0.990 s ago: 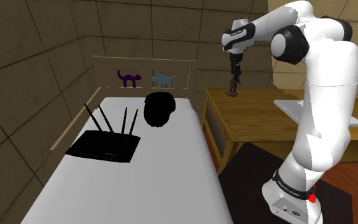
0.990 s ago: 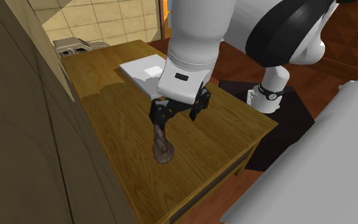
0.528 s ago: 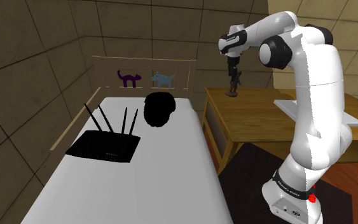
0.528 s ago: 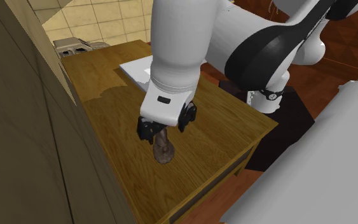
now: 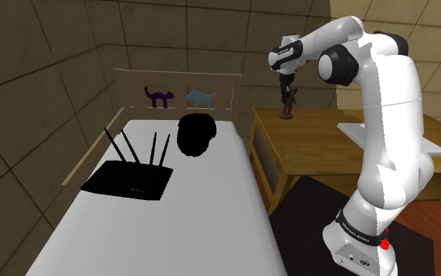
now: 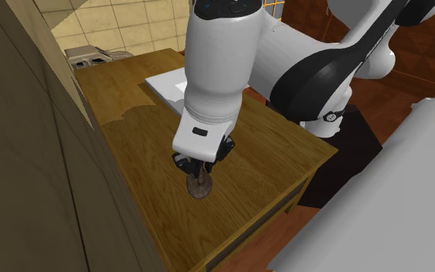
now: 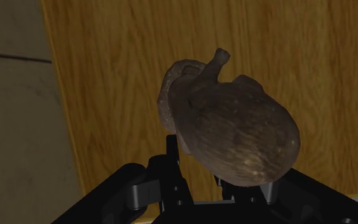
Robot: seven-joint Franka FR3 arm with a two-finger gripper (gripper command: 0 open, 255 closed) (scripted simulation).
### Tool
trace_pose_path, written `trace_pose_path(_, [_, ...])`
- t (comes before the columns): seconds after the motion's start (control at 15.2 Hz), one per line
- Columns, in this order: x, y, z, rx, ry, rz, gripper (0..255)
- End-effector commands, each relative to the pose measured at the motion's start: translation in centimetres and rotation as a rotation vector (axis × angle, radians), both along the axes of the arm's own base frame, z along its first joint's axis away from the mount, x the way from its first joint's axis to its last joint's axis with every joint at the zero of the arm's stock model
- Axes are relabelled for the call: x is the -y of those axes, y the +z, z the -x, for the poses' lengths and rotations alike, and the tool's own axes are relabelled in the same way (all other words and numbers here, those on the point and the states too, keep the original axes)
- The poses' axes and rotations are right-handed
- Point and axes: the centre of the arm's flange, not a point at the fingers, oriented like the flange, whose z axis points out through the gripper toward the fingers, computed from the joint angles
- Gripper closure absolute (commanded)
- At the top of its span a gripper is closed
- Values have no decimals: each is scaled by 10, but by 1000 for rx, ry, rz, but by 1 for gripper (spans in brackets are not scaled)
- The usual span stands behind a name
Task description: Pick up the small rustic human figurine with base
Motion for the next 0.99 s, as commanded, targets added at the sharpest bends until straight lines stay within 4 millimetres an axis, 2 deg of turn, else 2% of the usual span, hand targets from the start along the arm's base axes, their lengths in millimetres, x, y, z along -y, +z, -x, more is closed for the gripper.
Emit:
trace_pose_path(0.0, [0, 0, 0, -1, 0, 0, 255])
trace_pose_path(0.33, [1, -1, 0, -1, 0, 0, 255])
trace_pose_path(0.92, [1, 47, 0, -1, 0, 0, 255])
